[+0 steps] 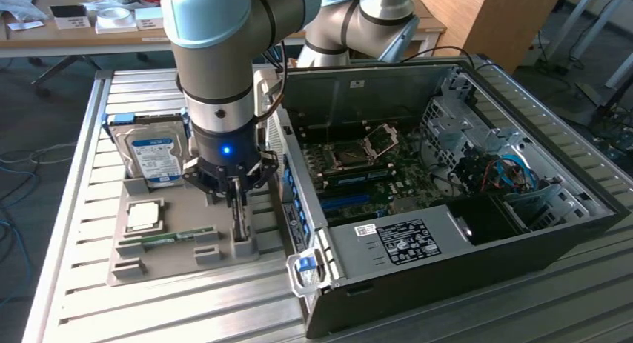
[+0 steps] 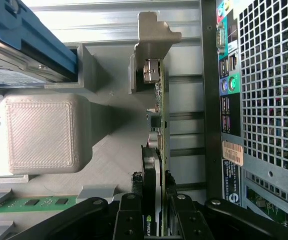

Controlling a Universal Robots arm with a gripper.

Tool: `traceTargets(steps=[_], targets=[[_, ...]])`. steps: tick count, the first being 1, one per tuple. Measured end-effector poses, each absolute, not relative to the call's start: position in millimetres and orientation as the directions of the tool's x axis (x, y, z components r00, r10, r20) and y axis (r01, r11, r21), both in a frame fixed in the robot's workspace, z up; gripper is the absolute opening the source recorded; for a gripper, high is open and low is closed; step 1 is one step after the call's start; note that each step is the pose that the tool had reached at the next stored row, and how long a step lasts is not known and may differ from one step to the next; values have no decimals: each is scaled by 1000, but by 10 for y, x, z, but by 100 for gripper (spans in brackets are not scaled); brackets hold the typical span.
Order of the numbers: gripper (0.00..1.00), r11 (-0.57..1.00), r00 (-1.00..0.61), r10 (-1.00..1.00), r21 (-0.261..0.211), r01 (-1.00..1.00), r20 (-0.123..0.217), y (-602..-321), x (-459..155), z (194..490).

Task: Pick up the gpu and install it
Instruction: 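Pick up the gpu and move the gpu toward the slot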

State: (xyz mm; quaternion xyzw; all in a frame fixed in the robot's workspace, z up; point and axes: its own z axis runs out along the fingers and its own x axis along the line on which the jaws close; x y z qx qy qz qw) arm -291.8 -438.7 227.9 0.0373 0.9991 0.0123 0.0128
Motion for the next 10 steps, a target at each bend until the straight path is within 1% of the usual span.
traceTargets(steps=[10], targets=[[27,997,-997,75,26,74,-25,-4387,-2918,2309]])
